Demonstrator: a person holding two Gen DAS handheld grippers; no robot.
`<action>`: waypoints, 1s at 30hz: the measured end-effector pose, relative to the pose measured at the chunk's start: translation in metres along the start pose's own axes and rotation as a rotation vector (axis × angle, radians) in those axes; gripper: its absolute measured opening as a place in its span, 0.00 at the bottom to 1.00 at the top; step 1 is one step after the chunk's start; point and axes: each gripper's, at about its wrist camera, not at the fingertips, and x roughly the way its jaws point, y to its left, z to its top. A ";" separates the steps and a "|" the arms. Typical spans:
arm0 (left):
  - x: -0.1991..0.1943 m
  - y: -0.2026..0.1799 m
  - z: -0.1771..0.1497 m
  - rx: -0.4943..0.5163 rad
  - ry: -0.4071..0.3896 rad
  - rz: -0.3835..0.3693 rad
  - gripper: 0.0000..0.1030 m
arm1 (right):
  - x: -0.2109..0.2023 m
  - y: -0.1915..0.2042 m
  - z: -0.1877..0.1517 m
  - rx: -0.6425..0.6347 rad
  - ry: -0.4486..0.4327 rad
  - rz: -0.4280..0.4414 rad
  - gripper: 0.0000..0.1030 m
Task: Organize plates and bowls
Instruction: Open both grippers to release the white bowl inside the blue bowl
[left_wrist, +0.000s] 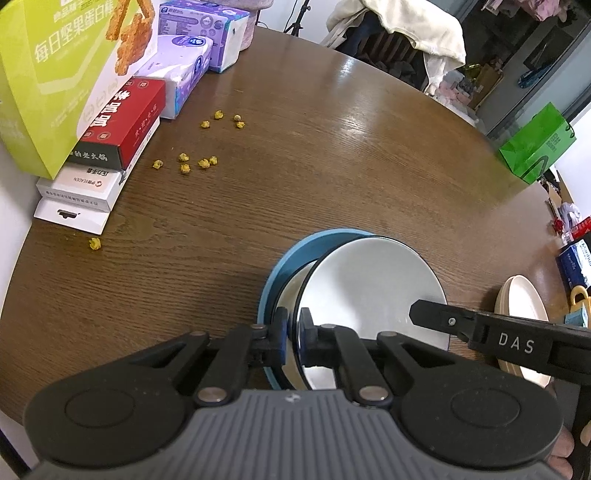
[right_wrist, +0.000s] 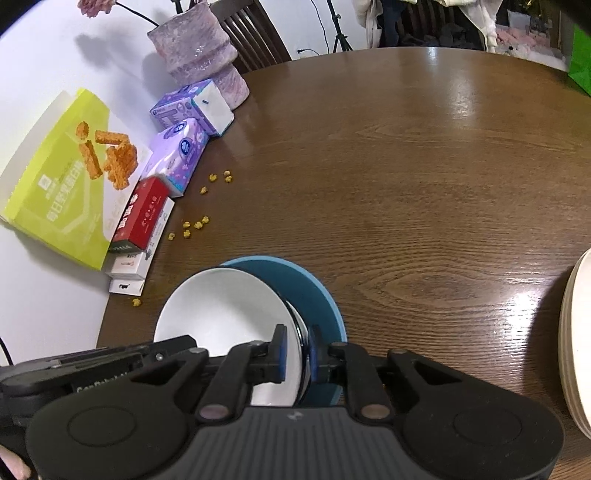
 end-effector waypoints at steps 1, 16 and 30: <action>0.000 -0.001 0.000 0.006 0.001 0.007 0.06 | 0.000 -0.001 0.000 0.002 -0.001 -0.003 0.07; -0.013 -0.011 0.007 0.048 -0.018 0.075 0.07 | 0.006 0.004 0.000 -0.010 0.022 -0.020 0.08; -0.059 -0.010 0.012 0.112 -0.233 0.074 0.90 | -0.037 -0.005 -0.005 -0.020 -0.150 0.024 0.83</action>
